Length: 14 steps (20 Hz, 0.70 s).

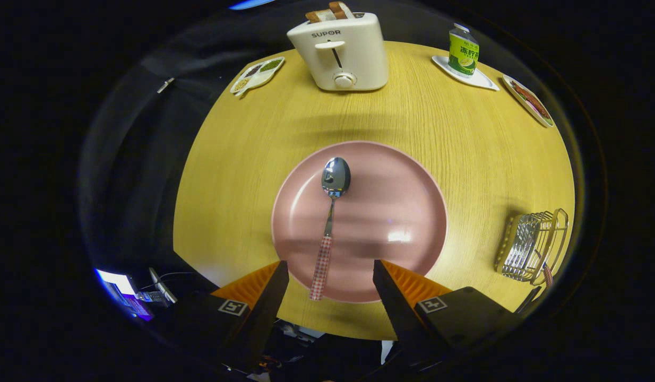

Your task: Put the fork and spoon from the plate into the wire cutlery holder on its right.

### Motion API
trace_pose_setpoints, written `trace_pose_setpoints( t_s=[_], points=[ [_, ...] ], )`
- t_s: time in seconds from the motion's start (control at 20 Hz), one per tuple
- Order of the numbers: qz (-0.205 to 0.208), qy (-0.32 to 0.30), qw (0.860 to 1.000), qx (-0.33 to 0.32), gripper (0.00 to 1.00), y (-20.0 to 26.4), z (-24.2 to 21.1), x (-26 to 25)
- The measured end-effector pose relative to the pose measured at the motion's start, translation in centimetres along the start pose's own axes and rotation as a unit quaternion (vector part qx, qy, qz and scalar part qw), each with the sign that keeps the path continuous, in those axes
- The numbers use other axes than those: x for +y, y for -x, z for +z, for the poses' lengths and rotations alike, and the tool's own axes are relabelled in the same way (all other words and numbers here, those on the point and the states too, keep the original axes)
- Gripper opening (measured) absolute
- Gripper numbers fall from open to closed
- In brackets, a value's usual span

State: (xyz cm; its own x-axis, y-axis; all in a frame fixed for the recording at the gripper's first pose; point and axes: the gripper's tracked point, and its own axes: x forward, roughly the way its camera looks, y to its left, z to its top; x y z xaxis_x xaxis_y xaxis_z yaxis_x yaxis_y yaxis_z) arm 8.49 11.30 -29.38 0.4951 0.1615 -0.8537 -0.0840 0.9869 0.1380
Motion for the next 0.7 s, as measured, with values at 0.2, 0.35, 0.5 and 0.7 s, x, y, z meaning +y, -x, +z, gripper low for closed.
trace_pose_setpoints(
  t_s=[0.2, 0.35, 0.5, 0.7],
  points=[
    [-0.009, -0.022, 1.0, 0.009, 0.97, -1.9, 0.5, 0.2],
    [-0.017, -0.02, 0.999, 0.022, 0.82, -3.0, 0.1, 0.2],
    [-0.014, -0.036, 0.999, 0.039, 0.68, -3.5, -0.6, 0.7],
    [-0.012, -0.042, 0.998, 0.055, 0.56, -3.9, -1.5, 1.0]
  ],
)
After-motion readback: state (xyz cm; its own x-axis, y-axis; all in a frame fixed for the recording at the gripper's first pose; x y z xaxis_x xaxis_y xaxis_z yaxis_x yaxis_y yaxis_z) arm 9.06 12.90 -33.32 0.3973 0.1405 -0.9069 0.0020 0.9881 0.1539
